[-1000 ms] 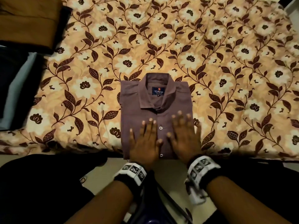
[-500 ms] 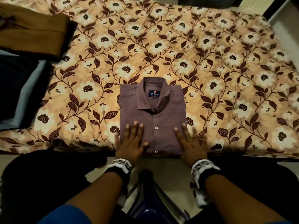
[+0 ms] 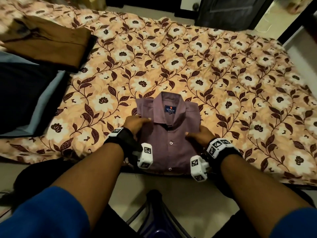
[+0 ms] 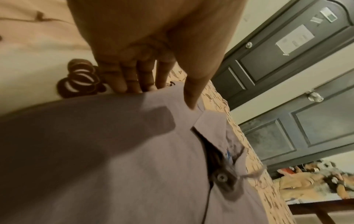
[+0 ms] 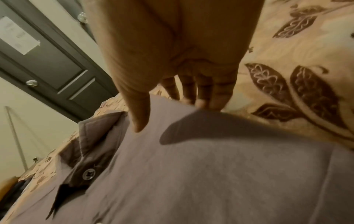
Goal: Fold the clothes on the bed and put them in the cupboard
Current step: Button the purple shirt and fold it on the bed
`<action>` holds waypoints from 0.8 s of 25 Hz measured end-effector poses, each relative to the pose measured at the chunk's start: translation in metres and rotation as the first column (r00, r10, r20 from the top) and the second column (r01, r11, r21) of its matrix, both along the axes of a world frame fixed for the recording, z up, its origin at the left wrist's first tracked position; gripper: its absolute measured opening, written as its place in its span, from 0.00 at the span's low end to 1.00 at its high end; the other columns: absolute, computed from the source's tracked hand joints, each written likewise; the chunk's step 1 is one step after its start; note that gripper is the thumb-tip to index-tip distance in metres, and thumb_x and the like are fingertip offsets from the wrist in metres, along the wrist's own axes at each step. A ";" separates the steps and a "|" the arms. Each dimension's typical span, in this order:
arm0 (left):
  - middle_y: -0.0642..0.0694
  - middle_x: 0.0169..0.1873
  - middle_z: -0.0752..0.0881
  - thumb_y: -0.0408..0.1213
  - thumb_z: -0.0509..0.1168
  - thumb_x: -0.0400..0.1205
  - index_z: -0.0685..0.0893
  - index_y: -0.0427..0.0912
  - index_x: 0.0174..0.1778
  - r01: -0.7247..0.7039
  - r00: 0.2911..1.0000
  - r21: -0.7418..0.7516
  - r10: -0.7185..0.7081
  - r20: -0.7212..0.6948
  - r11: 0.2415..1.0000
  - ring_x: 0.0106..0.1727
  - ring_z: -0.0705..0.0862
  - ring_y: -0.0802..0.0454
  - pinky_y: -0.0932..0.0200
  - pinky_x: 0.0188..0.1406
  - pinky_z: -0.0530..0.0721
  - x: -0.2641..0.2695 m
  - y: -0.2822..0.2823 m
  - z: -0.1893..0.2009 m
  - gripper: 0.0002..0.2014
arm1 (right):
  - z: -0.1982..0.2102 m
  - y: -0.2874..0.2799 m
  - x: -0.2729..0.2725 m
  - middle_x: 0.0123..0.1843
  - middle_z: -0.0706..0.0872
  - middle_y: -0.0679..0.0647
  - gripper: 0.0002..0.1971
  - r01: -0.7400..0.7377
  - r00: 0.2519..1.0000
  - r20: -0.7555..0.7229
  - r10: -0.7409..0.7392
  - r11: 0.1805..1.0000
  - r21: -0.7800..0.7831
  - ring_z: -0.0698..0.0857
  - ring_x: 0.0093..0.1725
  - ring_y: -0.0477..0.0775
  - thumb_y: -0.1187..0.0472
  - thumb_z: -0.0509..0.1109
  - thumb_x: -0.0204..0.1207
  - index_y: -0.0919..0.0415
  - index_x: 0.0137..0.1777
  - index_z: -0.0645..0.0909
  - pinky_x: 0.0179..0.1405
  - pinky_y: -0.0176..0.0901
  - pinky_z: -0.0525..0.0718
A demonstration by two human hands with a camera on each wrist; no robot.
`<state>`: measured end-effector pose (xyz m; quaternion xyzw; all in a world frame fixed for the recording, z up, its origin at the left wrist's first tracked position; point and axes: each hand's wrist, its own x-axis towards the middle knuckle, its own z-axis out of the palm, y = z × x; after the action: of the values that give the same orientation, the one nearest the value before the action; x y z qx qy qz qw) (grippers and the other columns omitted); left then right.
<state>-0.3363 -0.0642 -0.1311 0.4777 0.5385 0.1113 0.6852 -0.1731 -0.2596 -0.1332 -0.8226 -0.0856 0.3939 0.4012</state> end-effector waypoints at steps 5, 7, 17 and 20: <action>0.35 0.52 0.86 0.34 0.62 0.76 0.85 0.37 0.57 -0.096 0.857 -0.353 0.258 0.447 0.931 0.53 0.84 0.35 0.39 0.66 0.81 -0.017 0.025 0.028 0.15 | 0.046 0.063 0.006 0.60 0.85 0.59 0.16 -0.195 0.977 0.118 0.175 0.964 0.182 0.85 0.57 0.61 0.67 0.68 0.78 0.58 0.65 0.74 0.60 0.61 0.84; 0.36 0.57 0.86 0.34 0.58 0.80 0.84 0.36 0.63 -0.208 0.778 -0.366 0.380 0.500 0.907 0.58 0.84 0.36 0.41 0.65 0.82 -0.030 0.055 0.036 0.18 | 0.064 0.113 0.013 0.60 0.85 0.58 0.15 -0.355 0.925 0.197 0.324 0.923 0.148 0.85 0.58 0.62 0.64 0.68 0.79 0.55 0.63 0.73 0.60 0.63 0.83; 0.42 0.59 0.88 0.26 0.55 0.84 0.80 0.48 0.68 -0.788 0.425 -0.049 0.600 0.678 0.614 0.62 0.85 0.39 0.39 0.63 0.83 -0.059 0.308 0.066 0.20 | 0.109 0.516 0.025 0.58 0.80 0.58 0.14 -0.842 0.323 0.643 0.695 0.521 -0.140 0.79 0.55 0.57 0.63 0.65 0.81 0.64 0.65 0.73 0.44 0.39 0.70; 0.49 0.52 0.91 0.29 0.56 0.86 0.82 0.50 0.63 -0.873 0.264 -0.105 0.643 0.719 0.476 0.55 0.89 0.47 0.49 0.53 0.87 -0.069 0.380 0.076 0.16 | 0.138 0.619 0.003 0.59 0.81 0.59 0.14 -0.860 0.264 0.715 0.647 0.494 -0.129 0.79 0.57 0.58 0.63 0.66 0.80 0.64 0.64 0.76 0.41 0.39 0.65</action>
<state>-0.4057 0.3162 -0.0550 0.1787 0.3861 0.6787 0.5986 -0.1701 0.3593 0.0043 -0.6891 -0.6679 0.1858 0.2111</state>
